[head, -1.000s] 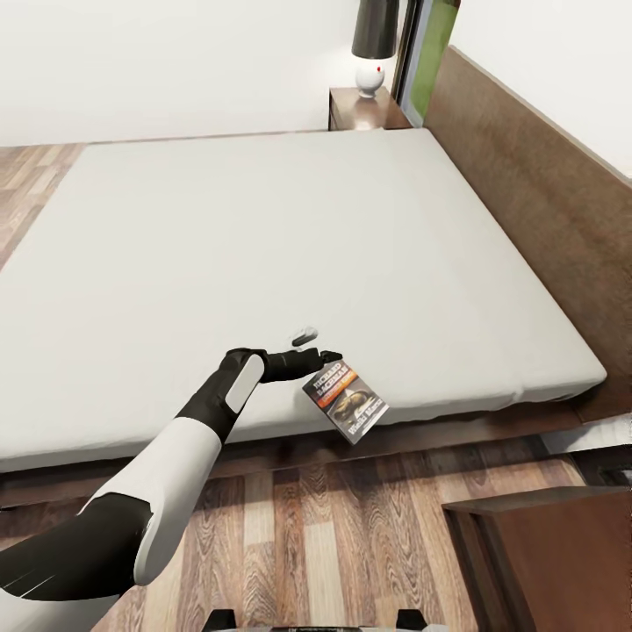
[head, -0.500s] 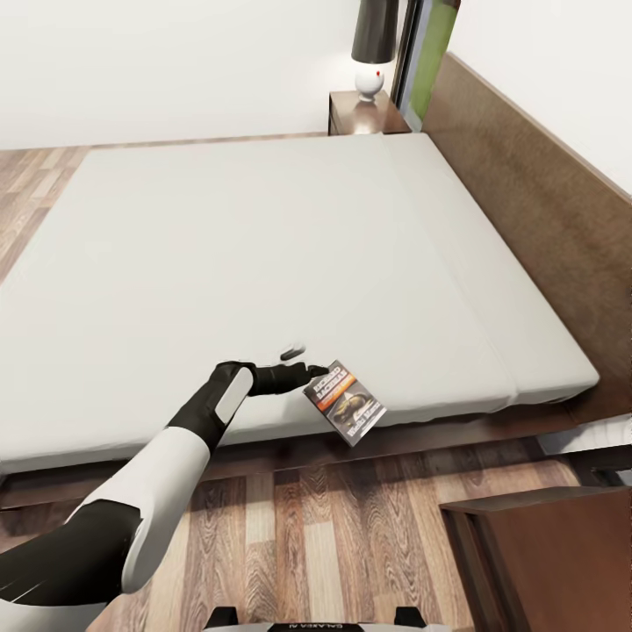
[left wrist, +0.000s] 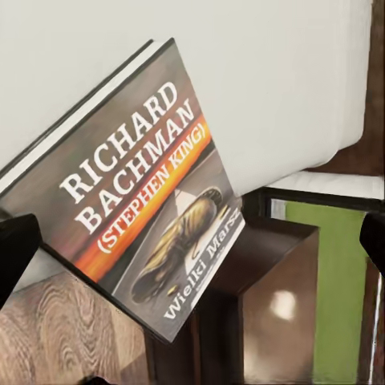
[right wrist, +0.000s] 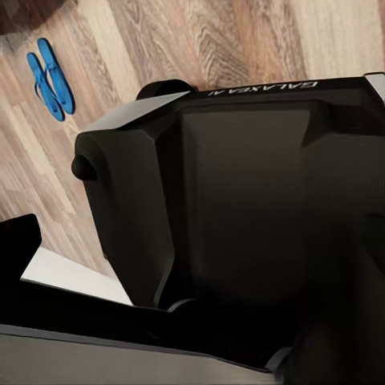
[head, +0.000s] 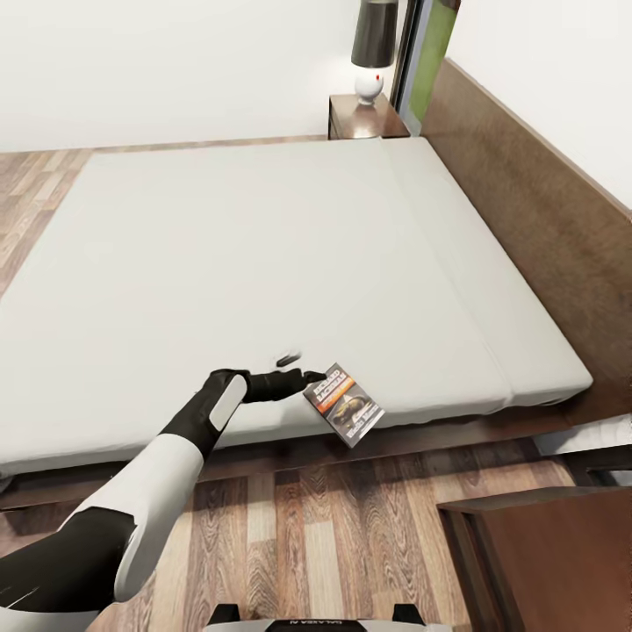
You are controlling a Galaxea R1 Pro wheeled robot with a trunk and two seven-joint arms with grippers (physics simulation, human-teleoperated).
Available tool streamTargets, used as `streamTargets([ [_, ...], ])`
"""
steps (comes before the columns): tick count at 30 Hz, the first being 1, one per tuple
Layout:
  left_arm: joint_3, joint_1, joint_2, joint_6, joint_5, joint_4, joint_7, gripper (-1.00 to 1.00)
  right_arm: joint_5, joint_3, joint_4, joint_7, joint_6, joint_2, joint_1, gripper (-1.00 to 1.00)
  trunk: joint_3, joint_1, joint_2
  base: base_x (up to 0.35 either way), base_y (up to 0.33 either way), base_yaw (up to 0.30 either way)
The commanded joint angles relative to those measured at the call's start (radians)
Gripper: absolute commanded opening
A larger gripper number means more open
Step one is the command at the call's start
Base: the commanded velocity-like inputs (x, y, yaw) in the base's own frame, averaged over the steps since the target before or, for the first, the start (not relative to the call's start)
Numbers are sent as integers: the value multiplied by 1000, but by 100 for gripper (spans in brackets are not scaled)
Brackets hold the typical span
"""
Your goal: In the bedroom, move the book from the bed onto either nightstand, and place the two sandals side by side next to the bed.
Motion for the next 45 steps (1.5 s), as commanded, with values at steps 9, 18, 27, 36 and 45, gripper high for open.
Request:
streamTargets([
  [9,-1,39,89,5,0,37,-344,100,9,-9,-1,2,2,0,0,100,28,-35,63,0,0,0],
  [18,-4,98,105,0,-7,58,-485,100,9,-9,-1,-2,2,1,0,100,56,-69,126,0,0,0],
  [27,-9,250,143,-58,-12,62,-507,100,9,-9,-1,-2,2,1,0,100,84,-104,189,0,0,0],
  [36,-77,397,216,-260,-13,140,-549,100,9,-9,-1,-2,2,1,0,100,112,-138,252,0,0,0],
  [45,-87,408,231,-545,-13,411,-544,100,9,-9,-1,1,2,-5,0,100,141,-173,315,0,0,0],
])
